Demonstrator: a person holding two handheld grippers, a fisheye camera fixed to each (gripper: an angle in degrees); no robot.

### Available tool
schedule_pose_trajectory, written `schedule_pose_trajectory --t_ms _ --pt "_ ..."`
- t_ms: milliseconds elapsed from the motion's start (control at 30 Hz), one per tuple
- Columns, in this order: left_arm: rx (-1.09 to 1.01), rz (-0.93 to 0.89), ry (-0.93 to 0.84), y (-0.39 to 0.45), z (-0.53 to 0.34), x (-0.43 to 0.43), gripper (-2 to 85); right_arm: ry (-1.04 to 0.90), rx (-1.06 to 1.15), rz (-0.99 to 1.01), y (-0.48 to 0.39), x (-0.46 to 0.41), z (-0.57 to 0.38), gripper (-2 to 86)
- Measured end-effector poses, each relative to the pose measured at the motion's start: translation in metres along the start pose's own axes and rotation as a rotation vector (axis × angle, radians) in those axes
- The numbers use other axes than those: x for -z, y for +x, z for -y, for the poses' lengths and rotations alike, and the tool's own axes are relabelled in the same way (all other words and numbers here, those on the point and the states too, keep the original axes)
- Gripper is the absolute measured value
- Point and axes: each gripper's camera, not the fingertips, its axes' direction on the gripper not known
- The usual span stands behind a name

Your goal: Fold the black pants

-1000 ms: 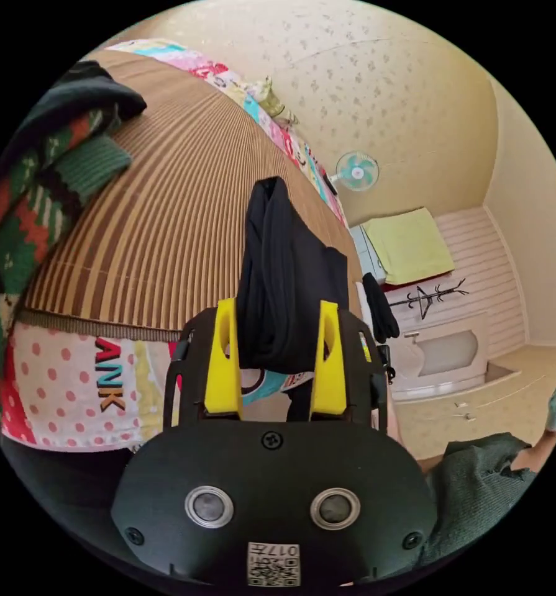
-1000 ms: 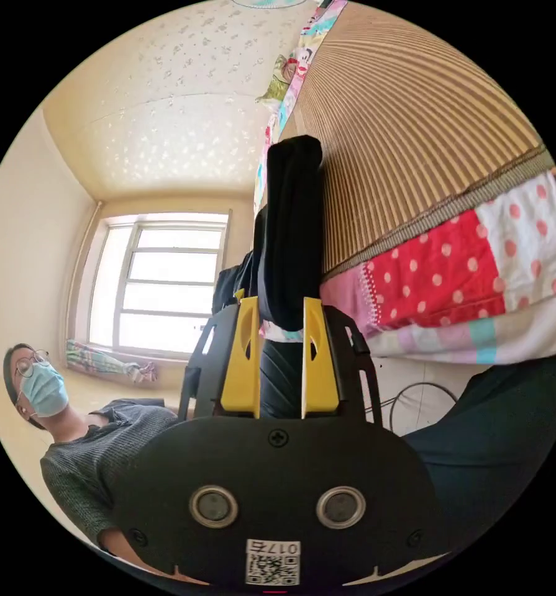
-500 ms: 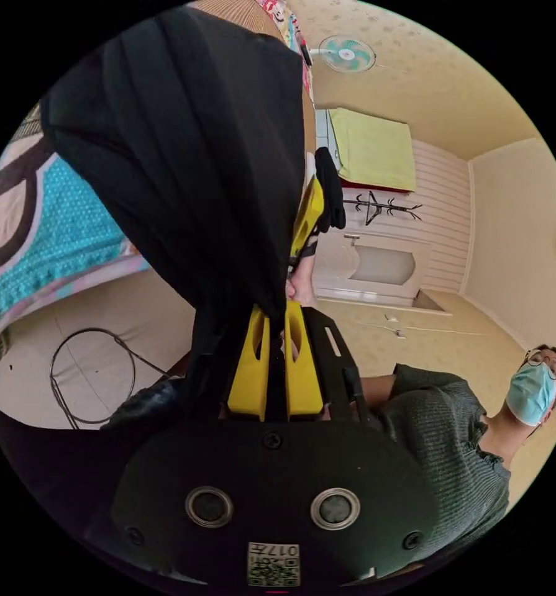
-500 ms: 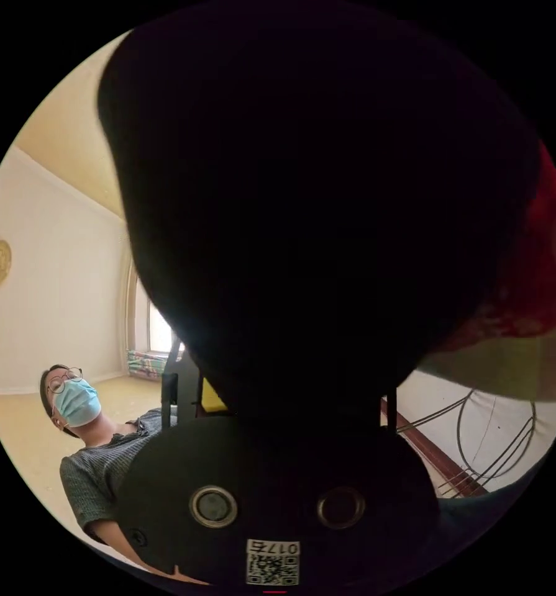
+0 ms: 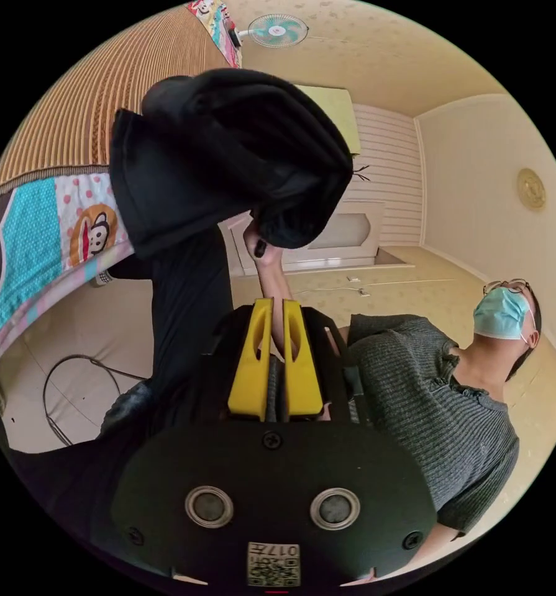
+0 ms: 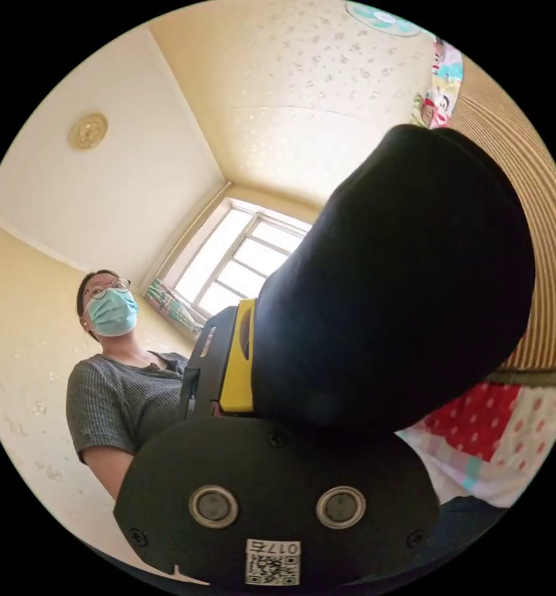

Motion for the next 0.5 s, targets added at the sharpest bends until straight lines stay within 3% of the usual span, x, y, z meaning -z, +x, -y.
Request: schedule_pose_trajectory --t_ms 267,400,500 --pt "0.104 0.018 0.113 -0.021 -0.008 0.024 -0.3 0.149 0.581 -0.357 -0.185 0.126 0.169 7.5" --pt "0.145 0.052 0.118 -0.027 -0.009 0.019 -0.6 0.294 0.576 -0.468 -0.225 0.206 0.216 7.6" --pt "0.185 0.035 0.131 -0.035 -0.008 0.015 -0.6 0.464 0.380 -0.547 -0.212 0.278 0.219 7.6"
